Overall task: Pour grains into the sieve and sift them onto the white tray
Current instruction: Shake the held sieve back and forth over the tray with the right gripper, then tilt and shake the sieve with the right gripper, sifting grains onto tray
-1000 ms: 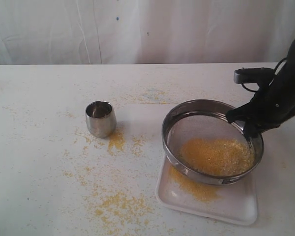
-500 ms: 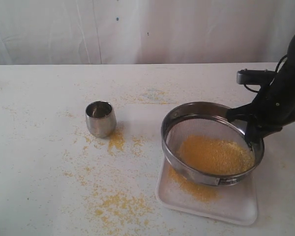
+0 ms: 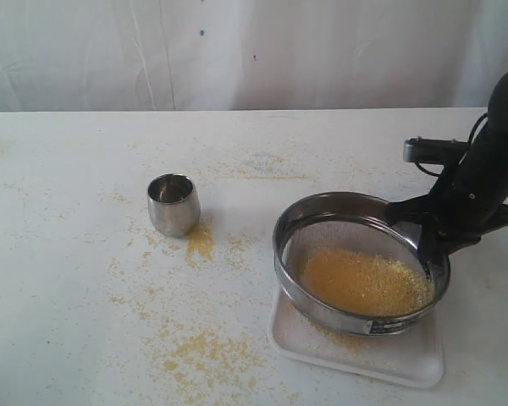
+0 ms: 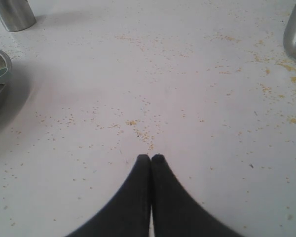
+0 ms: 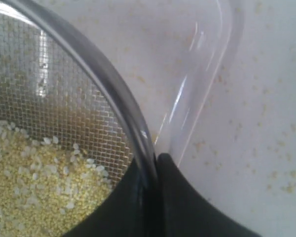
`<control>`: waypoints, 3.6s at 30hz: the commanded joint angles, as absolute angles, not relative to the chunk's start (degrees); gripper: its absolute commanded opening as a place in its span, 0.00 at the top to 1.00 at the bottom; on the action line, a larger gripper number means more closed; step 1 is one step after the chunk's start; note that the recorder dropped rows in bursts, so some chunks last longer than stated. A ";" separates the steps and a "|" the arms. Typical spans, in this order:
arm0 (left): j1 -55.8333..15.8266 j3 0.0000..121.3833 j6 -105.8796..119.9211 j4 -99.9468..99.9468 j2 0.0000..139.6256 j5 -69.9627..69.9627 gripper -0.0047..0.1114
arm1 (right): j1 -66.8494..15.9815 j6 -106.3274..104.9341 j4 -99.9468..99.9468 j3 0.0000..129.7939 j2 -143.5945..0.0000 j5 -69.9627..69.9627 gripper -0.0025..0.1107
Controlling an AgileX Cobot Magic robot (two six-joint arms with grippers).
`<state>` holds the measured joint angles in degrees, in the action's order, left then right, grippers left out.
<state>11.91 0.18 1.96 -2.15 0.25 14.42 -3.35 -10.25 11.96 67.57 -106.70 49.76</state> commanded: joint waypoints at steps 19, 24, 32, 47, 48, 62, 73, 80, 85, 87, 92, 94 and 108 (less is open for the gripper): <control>11.90 0.00 1.54 -2.51 0.00 14.57 0.96 | -3.42 -6.84 13.33 65.55 -104.96 39.05 0.98; 11.90 0.00 1.54 -2.51 0.00 14.57 0.96 | -3.45 -1.95 13.37 65.65 -103.82 50.15 0.98; 11.90 0.00 1.54 -2.51 0.00 14.57 0.96 | -4.15 -2.49 14.38 65.15 -103.74 51.82 0.98; 11.90 0.00 1.54 -2.51 0.00 14.57 0.96 | -5.13 -4.59 15.28 63.71 -102.33 55.76 0.98; 11.90 0.00 1.54 -2.51 0.00 14.57 0.96 | -5.13 -5.37 15.13 63.37 -102.10 54.23 0.98; 11.90 0.00 1.54 -2.51 0.00 14.57 0.96 | -5.13 -6.34 12.23 63.51 -102.20 44.96 0.98; 11.90 0.00 1.54 -2.51 0.00 14.57 0.96 | -5.13 -7.74 10.07 61.96 -102.59 36.63 0.98; 11.90 0.00 1.54 -2.51 0.00 14.57 0.96 | -5.23 -2.98 10.65 61.31 -101.79 41.41 0.98; 11.90 0.00 1.54 -2.51 0.00 14.57 0.96 | -5.03 -2.33 9.61 62.63 -101.60 37.82 0.98; 11.90 0.00 1.54 -2.51 0.00 14.57 0.96 | -5.03 -2.33 9.73 62.97 -101.23 45.26 0.98; 11.90 0.00 1.54 -2.51 0.00 14.57 0.96 | -5.03 -2.80 8.88 62.71 -101.64 33.57 0.98; 11.90 0.00 1.54 -2.51 0.00 14.57 0.96 | -5.03 -2.29 9.49 63.97 -101.17 44.21 0.98; 11.90 0.00 1.54 -2.51 0.00 14.57 0.96 | -5.05 -1.48 6.99 64.38 -100.76 50.69 0.98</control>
